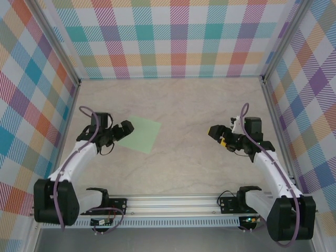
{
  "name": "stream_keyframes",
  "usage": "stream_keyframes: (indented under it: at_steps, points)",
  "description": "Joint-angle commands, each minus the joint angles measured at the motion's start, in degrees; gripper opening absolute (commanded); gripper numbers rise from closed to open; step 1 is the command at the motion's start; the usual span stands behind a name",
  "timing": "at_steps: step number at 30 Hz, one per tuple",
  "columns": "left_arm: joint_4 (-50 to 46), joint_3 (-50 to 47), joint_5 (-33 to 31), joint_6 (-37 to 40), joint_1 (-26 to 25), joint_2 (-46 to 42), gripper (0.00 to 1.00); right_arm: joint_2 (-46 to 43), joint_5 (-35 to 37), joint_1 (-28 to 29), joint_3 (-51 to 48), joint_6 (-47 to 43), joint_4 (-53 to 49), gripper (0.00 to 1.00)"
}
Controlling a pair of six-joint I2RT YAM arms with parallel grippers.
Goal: Fold a paper plane with a square sheet of paper (pick it up from the middle)
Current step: Rotate the square sheet of paper at the center of the table.
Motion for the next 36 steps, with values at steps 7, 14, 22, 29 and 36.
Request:
stream_keyframes:
  at_steps: [7, 14, 22, 29, 36]
  points:
    - [-1.9, 12.8, 7.5, 3.7, -0.3, 21.5, 1.00, 13.0, 1.5, 8.2, 5.3, 1.2, 4.4, 1.00]
    - [-3.9, 12.8, 7.4, 1.7, -1.0, 29.1, 0.99, 16.3, 4.1, 11.7, 5.7, 3.1, 6.9, 1.00]
    - [-0.6, 6.1, 6.4, -8.3, -6.5, 27.6, 0.99, 19.3, 5.5, 13.0, 5.6, 5.3, 8.0, 1.00]
    - [7.1, -1.8, 4.3, -21.1, -15.8, 22.7, 0.99, 20.3, 7.5, 17.0, 5.4, 8.4, 10.3, 0.98]
    - [9.3, -3.7, -0.5, -27.3, -26.2, 18.5, 1.00, 22.3, 9.7, 21.6, 5.4, 10.8, 11.8, 0.93]
